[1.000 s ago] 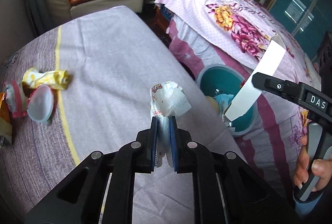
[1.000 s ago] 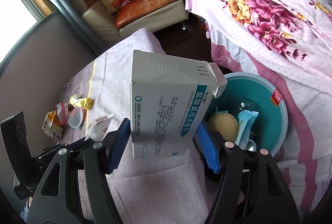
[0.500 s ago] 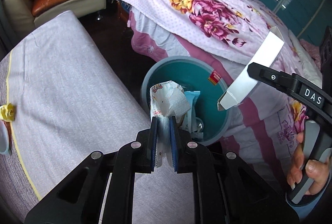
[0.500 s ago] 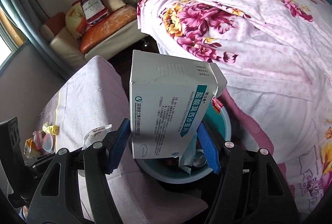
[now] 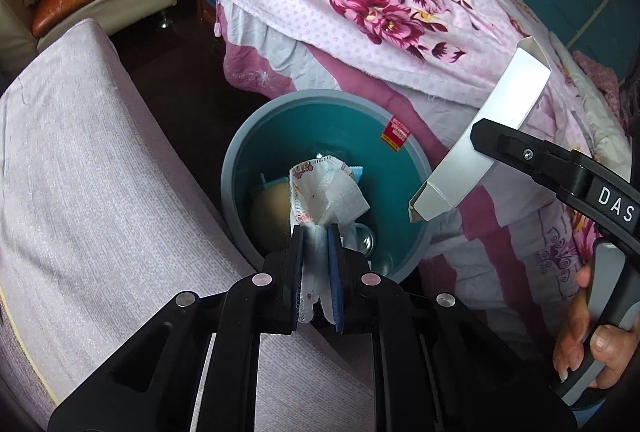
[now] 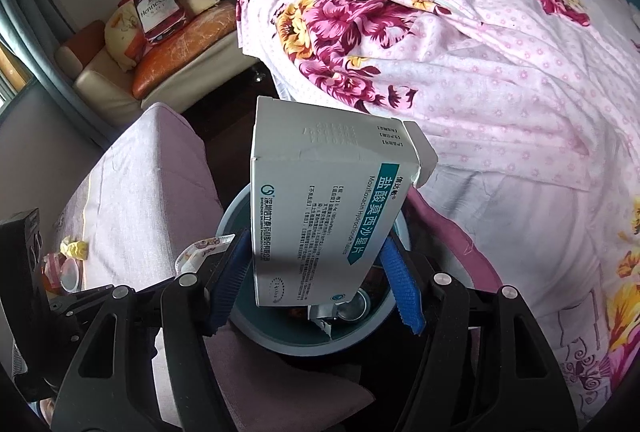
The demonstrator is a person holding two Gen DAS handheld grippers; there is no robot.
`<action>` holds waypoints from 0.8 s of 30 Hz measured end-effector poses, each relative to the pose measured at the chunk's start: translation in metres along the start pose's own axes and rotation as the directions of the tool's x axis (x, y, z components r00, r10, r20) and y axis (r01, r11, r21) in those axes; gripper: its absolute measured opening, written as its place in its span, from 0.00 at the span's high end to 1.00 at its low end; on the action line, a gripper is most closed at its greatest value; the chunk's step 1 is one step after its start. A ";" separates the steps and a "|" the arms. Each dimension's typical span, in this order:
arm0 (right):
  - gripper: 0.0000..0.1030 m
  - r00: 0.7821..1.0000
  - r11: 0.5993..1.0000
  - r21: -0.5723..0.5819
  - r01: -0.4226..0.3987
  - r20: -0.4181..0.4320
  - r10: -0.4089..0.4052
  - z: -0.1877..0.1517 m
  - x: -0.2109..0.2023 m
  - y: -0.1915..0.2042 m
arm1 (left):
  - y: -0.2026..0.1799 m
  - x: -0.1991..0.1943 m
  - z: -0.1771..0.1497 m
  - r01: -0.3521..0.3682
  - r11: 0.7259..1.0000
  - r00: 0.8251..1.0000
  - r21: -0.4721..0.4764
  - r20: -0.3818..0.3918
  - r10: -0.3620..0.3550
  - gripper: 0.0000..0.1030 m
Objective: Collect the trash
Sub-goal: 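Carry the mask and box over the teal bin and release the mask with the left tool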
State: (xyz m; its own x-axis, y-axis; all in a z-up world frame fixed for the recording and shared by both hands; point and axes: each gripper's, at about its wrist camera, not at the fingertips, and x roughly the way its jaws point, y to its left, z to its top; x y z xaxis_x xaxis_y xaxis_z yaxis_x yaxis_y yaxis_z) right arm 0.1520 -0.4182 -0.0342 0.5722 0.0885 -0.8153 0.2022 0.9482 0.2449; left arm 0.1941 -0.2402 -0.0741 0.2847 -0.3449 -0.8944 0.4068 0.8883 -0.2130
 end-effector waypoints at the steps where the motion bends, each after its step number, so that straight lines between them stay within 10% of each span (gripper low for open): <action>1: 0.39 1.000 1.000 0.001 0.004 -0.001 -0.004 0.000 0.000 -0.001 | -0.001 0.002 0.001 0.001 1.000 1.000 0.002 -0.003 -0.001 0.88; 6: 0.39 1.000 1.000 0.001 0.015 -0.008 -0.015 0.002 0.003 -0.004 | -0.003 0.008 0.005 0.008 1.000 1.000 0.001 -0.011 -0.008 0.86; 12: 0.39 1.000 1.000 -0.004 0.026 -0.010 -0.026 0.005 0.004 -0.002 | -0.001 0.011 0.008 -0.018 1.000 1.000 -0.003 0.004 0.018 0.43; 24: 0.38 0.999 0.999 -0.017 0.036 -0.034 -0.036 0.007 0.015 0.008 | 0.024 0.004 -0.002 -0.047 0.997 0.999 -0.055 0.000 0.047 0.17</action>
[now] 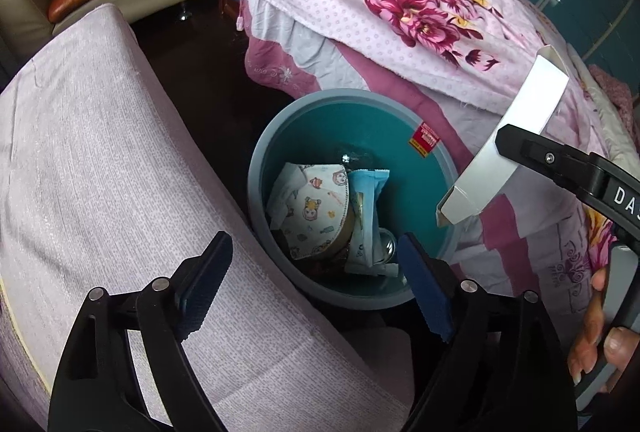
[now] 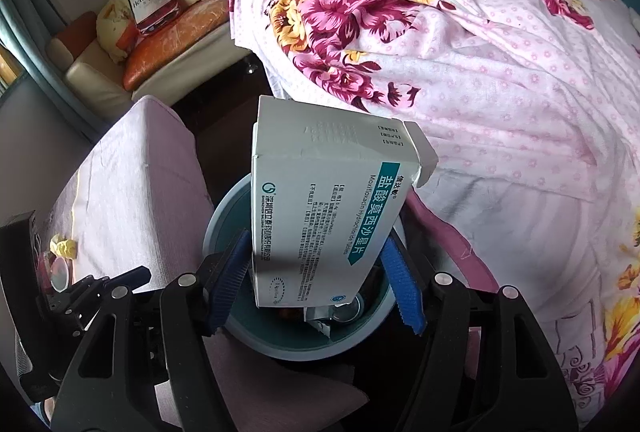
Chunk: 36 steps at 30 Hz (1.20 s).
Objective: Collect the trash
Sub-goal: 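Carry the mask and box over the teal bin and release the mask with the left tool, then move both tools away from the bin back over the table items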
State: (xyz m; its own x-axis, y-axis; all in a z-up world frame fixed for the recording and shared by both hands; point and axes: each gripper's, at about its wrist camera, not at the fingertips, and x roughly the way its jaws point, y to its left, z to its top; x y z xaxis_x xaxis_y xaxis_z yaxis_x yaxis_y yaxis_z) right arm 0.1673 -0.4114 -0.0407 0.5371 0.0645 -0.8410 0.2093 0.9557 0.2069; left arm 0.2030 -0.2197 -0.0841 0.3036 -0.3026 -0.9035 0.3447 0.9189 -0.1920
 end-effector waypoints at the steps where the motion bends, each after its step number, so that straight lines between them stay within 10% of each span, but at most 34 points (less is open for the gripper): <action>1: 0.38 1.000 1.000 -0.001 0.001 -0.003 -0.001 0.000 0.001 0.001 | 0.001 -0.001 -0.001 0.000 1.000 1.000 -0.001 -0.002 0.000 0.17; 36: 0.24 0.997 0.997 -0.076 -0.005 -0.080 -0.001 -0.019 -0.003 0.059 | 0.046 -0.037 -0.044 0.003 0.994 1.000 -0.109 0.022 0.000 0.14</action>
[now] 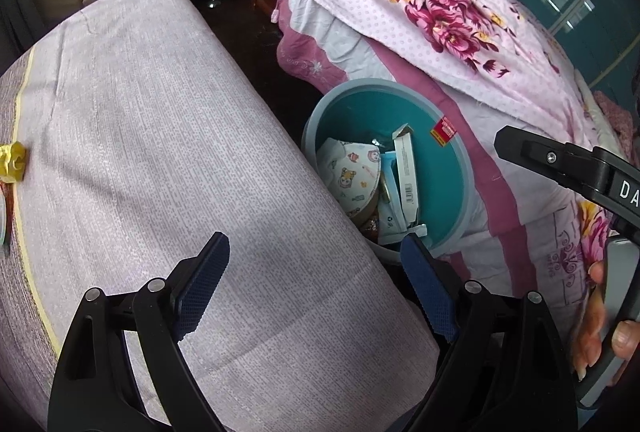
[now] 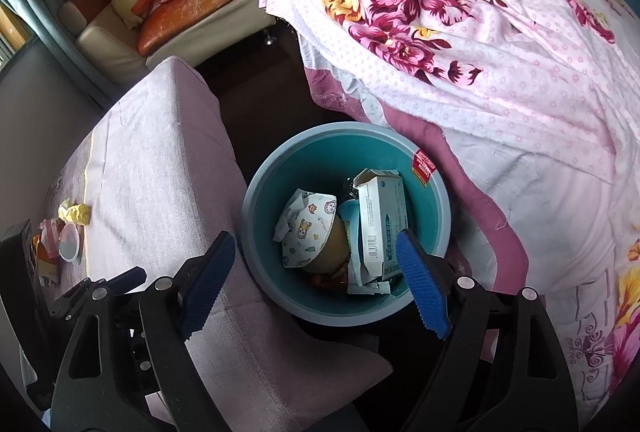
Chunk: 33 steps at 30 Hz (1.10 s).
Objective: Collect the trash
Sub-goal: 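Move both tools away from the bin back over the table items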
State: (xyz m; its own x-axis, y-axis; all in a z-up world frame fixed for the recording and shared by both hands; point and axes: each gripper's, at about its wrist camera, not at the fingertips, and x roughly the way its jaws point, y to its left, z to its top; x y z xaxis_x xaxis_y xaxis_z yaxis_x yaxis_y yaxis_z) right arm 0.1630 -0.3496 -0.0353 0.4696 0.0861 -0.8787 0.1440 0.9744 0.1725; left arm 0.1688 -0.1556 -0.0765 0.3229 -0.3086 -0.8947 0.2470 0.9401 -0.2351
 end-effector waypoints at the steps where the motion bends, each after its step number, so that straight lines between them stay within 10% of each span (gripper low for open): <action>1: 0.24 1.000 1.000 -0.004 0.000 0.000 0.000 0.000 -0.001 0.002 | 0.002 -0.002 -0.001 0.000 1.000 1.000 -0.006 0.004 0.000 0.13; 33: 0.24 0.998 0.969 -0.244 -0.031 -0.068 0.014 -0.031 -0.002 0.145 | 0.129 -0.062 -0.065 -0.017 0.974 0.996 -0.225 0.083 0.037 0.09</action>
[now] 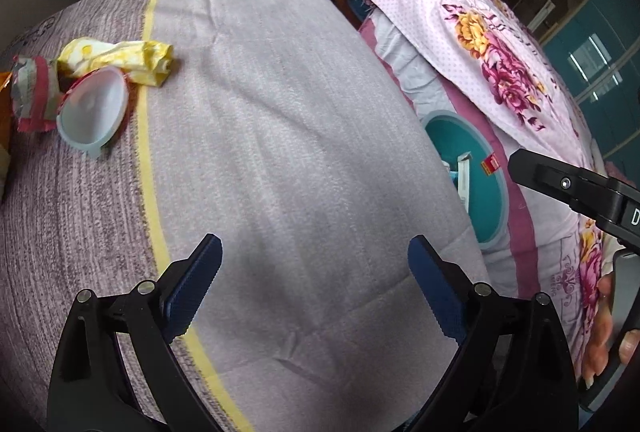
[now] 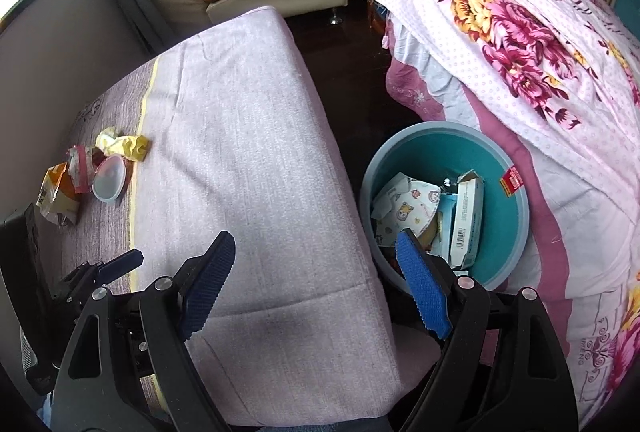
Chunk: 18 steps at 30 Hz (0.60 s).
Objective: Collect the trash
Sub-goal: 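Move both tools away from the bin back over the table items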
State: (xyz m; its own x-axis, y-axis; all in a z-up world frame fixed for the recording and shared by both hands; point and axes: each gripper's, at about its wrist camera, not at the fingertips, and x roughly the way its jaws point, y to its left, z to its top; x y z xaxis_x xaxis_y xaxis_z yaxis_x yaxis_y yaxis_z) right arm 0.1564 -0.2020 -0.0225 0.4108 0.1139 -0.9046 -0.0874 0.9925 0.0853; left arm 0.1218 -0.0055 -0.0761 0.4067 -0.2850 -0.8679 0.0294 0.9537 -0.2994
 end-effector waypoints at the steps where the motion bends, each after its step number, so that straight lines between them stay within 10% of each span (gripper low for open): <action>1: 0.24 1.000 1.000 -0.007 -0.002 -0.002 0.002 -0.001 0.001 0.005 | 0.009 -0.004 -0.002 -0.006 1.000 1.000 -0.014 0.005 0.006 0.09; 18: 0.24 0.991 0.976 -0.196 -0.092 -0.110 0.072 0.008 0.042 0.131 | 0.169 -0.112 -0.018 -0.172 0.955 0.958 -0.241 0.186 0.219 0.09</action>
State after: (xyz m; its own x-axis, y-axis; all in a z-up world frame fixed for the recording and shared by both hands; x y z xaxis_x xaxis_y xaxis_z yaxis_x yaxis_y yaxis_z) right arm 0.1695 -0.0671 -0.0457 0.3011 0.1792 -0.9366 -0.3014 0.9497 0.0849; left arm 0.0650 0.1854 -0.0365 0.5657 -0.0462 -0.8233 -0.2617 0.9368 -0.2324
